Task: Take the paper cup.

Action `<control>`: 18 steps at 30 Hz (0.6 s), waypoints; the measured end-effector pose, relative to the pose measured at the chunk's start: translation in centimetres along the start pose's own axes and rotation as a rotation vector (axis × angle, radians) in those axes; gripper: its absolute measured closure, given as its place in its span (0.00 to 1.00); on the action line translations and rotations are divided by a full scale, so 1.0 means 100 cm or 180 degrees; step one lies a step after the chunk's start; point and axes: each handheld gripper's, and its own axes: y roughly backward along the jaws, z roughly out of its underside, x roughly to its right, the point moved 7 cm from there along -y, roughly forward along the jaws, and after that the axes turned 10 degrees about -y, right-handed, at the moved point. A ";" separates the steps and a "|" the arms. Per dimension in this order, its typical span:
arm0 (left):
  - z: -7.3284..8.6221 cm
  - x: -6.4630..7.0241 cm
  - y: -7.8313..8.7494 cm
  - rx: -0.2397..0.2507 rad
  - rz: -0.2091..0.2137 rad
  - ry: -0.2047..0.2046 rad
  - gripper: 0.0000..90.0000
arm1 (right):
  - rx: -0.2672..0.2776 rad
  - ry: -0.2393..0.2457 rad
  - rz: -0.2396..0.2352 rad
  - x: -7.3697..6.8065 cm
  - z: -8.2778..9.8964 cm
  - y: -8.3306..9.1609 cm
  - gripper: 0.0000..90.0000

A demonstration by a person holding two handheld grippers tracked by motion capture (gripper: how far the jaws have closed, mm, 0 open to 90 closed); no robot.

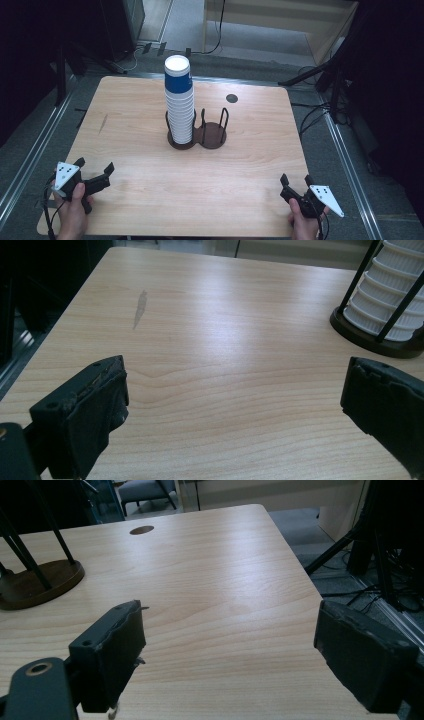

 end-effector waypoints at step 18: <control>0.000 0.002 0.001 0.0018 0.0000 -0.0018 0.00 | 0.0106 0.0271 -0.0246 -0.060 -0.026 0.005 0.14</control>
